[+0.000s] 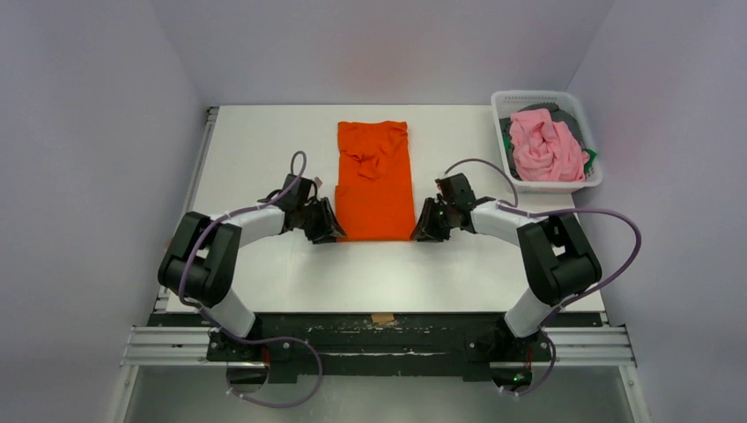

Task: Fold and stack the t-shirts
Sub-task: Grab one side of the 2/3 rectangular tshirt with both arms, then fold the long partially folded tshirt into a neat square

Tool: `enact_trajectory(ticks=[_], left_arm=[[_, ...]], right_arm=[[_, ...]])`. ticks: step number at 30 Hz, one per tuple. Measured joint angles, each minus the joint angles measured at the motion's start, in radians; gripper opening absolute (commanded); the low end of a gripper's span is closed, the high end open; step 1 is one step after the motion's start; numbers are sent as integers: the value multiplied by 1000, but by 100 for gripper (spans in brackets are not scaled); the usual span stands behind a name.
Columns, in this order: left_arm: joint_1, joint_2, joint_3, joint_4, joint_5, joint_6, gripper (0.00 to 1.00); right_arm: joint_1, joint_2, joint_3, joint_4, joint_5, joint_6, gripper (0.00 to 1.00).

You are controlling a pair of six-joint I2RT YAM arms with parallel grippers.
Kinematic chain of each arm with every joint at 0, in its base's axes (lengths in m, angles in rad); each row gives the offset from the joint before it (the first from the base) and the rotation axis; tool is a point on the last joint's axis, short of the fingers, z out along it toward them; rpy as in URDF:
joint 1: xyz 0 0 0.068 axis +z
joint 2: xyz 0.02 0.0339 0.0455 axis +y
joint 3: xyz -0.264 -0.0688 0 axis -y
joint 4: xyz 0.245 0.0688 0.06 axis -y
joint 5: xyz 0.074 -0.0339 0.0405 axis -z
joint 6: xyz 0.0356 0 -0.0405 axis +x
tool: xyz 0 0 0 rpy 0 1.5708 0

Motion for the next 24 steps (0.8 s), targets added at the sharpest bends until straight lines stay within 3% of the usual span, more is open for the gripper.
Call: enact_trajectory(ticks=[5,6,7,9,15,19,24], left_arm=[[-10,29,14,15,4,-14,23],[-11,34,19,14,4,-14,16],[-13,41,25,14,4,-14,1],[-14,58,35,14,2,-14,0],[-37,28,16,2,-19,-9,0],[-93,-145,-87,-71,-47,-5,0],[-167,-483,-192,-208,-39,-14,0]], right_arm=[[12,11,0,13,-11,2,17],[13,14,0,15,-13,2,15],[13,15,0,18,-14,2,12],[14,18,0,21,-15,1,1],[24,8,-10,15,-16,-2,0],[65,-108,-80,-59,-18,-10,0],[135,-401,-158,-209,-75,-28,0]])
